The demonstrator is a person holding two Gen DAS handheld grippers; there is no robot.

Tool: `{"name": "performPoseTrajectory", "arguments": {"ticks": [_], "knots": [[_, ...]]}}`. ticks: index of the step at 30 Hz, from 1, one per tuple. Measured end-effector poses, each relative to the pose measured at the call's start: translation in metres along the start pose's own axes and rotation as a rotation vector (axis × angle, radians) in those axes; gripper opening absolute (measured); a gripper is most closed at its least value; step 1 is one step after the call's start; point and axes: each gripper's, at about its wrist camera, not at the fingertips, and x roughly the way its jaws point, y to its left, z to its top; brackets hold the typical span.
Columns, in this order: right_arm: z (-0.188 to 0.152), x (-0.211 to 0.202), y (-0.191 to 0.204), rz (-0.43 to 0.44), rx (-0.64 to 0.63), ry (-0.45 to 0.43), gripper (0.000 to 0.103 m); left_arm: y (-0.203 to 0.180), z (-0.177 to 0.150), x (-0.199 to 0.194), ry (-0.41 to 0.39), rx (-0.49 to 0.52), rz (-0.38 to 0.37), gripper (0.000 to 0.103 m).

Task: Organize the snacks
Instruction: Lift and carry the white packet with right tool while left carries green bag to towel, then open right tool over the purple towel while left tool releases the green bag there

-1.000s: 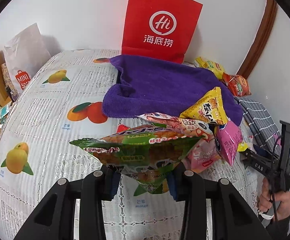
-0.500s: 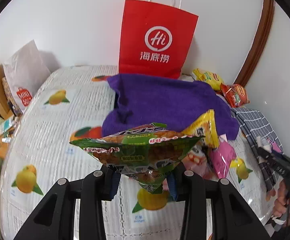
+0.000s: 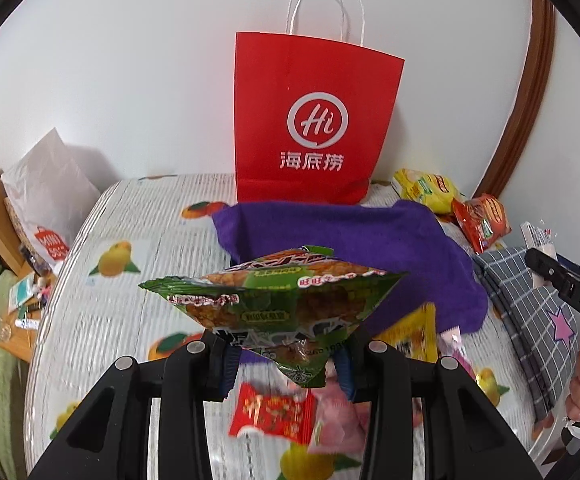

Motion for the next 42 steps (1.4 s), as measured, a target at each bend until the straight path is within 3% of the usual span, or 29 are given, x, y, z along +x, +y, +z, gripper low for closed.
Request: {"name": "performPoseTrajectory", "arguments": {"ticks": [9, 15, 24, 31, 42], "knots": [[0.045, 0.035, 0.016, 0.045, -0.016, -0.006, 0.058, -0.013, 0.041, 0.025, -0.007, 0.013, 0.009, 0.037], [0.053, 0.06, 0.017, 0.05, -0.04, 0.013, 0.058, -0.014, 0.061, 0.045, -0.011, 0.017, 0.018, 0.037], [0.069, 0.119, 0.013, 0.082, -0.055, 0.13, 0.058, -0.004, 0.071, 0.086, 0.029, -0.015, 0.018, 0.037], [0.064, 0.145, 0.019, 0.096, -0.084, 0.159, 0.058, 0.008, 0.071, 0.122, 0.081, -0.046, 0.007, 0.037], [0.046, 0.185, 0.02, 0.083, -0.144, 0.292, 0.06, 0.011, 0.06, 0.173, 0.175, -0.056, -0.047, 0.037]]}}
